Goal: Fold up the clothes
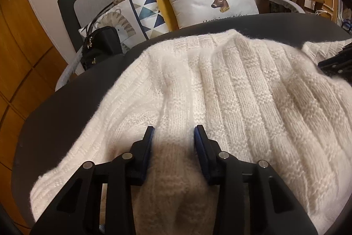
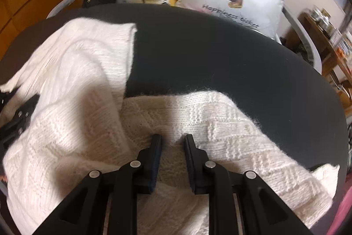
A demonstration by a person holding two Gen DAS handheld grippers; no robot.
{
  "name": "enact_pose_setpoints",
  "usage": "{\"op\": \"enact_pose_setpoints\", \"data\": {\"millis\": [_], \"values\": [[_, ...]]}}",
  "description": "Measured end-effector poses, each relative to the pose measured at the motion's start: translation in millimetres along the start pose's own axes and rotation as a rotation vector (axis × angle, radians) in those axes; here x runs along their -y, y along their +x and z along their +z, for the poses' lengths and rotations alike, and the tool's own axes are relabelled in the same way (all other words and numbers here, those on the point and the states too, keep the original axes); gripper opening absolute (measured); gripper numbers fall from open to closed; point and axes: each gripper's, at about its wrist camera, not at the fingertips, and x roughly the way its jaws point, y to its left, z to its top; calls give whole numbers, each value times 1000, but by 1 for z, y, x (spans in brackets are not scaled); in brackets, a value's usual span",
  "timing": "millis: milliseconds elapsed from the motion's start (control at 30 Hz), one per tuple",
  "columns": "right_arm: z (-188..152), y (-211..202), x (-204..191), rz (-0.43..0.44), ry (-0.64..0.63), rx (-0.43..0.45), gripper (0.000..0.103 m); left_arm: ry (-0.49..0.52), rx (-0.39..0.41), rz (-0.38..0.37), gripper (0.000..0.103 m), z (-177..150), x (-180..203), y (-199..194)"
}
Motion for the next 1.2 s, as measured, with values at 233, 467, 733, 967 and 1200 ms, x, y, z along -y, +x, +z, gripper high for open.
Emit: {"op": "enact_pose_setpoints", "data": {"millis": [233, 467, 733, 967, 1200], "values": [[12, 6, 13, -51, 31, 24, 20, 0, 5, 24, 42, 3, 7, 3], [25, 11, 25, -78, 53, 34, 20, -91, -13, 4, 64, 4, -7, 7], [29, 21, 32, -97, 62, 42, 20, -159, -32, -24, 74, 1, -18, 12], [28, 25, 35, -100, 72, 50, 20, -165, -31, -22, 75, 3, -17, 12], [30, 29, 45, -105, 108, 67, 20, -168, -30, -20, 75, 4, -16, 12]]}}
